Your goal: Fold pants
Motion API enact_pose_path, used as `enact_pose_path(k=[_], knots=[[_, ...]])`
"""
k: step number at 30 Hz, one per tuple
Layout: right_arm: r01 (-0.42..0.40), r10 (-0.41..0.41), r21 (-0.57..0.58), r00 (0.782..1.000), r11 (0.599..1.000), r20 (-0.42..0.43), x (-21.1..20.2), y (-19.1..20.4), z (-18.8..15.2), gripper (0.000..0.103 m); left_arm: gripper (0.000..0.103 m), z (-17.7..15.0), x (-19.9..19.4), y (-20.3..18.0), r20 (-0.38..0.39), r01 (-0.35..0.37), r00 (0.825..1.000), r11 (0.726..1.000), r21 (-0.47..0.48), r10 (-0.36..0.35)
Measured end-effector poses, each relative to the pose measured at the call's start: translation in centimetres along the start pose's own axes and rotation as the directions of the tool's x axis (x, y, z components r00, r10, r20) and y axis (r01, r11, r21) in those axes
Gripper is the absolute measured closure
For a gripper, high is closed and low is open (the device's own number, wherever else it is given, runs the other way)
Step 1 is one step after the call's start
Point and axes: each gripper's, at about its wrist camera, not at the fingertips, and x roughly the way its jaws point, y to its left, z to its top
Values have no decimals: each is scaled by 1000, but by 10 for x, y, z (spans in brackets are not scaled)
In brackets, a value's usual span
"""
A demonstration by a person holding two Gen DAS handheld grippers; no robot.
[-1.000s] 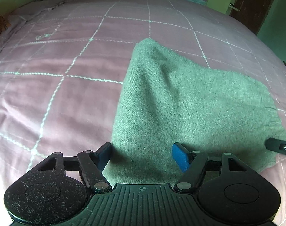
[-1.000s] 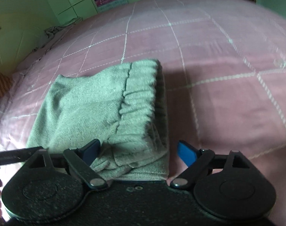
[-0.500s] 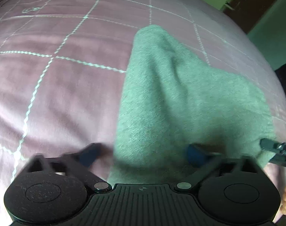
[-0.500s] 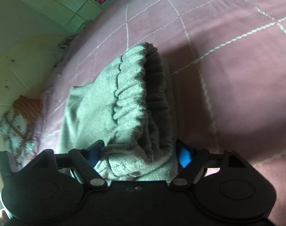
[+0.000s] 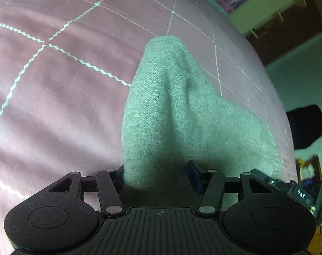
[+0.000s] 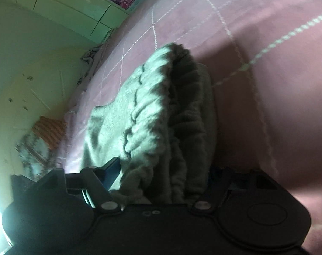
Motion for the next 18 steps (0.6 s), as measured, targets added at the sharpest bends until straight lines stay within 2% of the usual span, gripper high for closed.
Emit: enact_pose_path(k=[1,2,3,5,9,11,13,18], knots=[[25,-25,-7,1000,1000,5,1,5,-1,34,64,-6,-7,-3,17,-7,1000,1000,2,7],[48,-48,3,999,999,7,-2,5,0,46,74,-8,-12,-5,33,-5,999,1000,1,5],[46,-46,32,999,998,5,-5,6,0,49,78,-8,-18,-6,43,4,999,1000,6,-4],[4,-5,46,1000,999,24,-16,13,-2,54,79,-9,-25,-9,52,15,999,1000,10,-15],[-50,48,38,998,998,31,-27,29,1,56,80,-7,-34,-15,58,23,998,1000,3,-23],[-45,44,37,999,998,25,-28,33,6,57,80,-7,-41,-19,79,42,996,999,0,-42],[-97,94,93,995,991,34,-32,32,9,57,80,-7,-49,-29,100,50,994,998,27,-52],[-149,145,68,988,987,57,-41,48,11,58,81,6,-67,-48,146,85,985,995,45,-91]])
